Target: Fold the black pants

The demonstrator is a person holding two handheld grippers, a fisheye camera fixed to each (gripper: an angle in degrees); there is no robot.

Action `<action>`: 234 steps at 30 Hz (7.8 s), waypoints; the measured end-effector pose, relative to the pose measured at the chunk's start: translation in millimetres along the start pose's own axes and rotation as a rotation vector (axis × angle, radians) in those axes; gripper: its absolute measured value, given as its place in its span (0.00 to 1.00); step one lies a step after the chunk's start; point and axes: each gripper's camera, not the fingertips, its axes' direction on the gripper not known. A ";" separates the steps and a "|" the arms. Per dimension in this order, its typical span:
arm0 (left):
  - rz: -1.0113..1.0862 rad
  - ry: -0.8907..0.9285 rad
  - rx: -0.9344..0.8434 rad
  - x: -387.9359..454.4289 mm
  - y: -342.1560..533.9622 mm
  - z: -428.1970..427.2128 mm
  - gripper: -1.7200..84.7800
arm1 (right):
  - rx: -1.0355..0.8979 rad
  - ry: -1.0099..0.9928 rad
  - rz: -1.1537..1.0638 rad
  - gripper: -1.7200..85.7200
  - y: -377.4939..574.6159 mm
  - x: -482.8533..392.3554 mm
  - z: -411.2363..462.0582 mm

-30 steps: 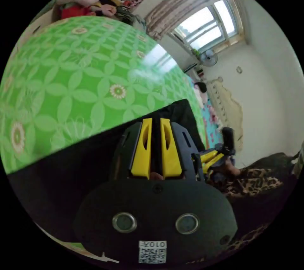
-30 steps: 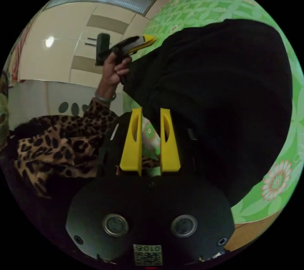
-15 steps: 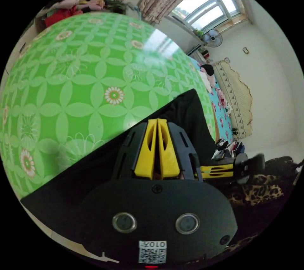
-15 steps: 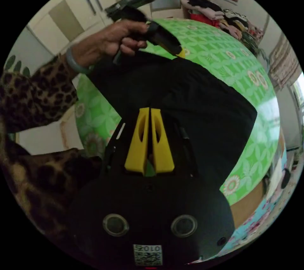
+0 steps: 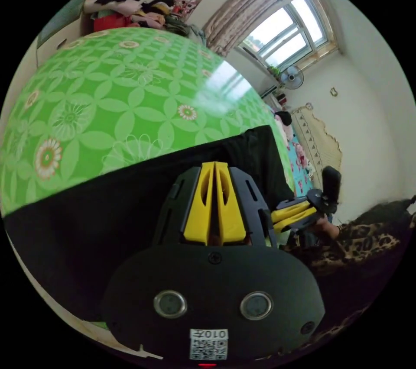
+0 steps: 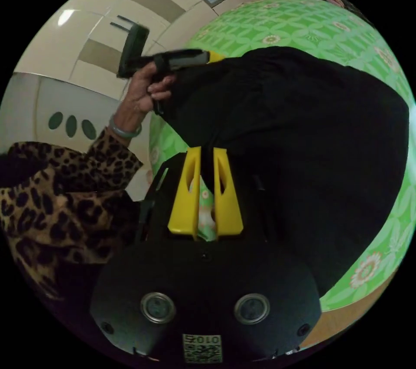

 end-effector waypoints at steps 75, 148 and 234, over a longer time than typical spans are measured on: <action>-0.436 0.477 1.283 -255.1 526.0 -259.4 0.02 | -0.864 -0.568 -0.985 0.06 -535.2 -281.4 180.5; 0.129 -0.123 0.148 443.9 -140.4 -79.0 0.02 | -0.109 -0.357 -0.202 0.14 -12.3 139.3 -254.0; 0.144 -0.747 0.251 736.4 -204.9 -307.4 0.02 | -0.498 -1.160 -0.033 0.24 -228.0 343.2 -308.5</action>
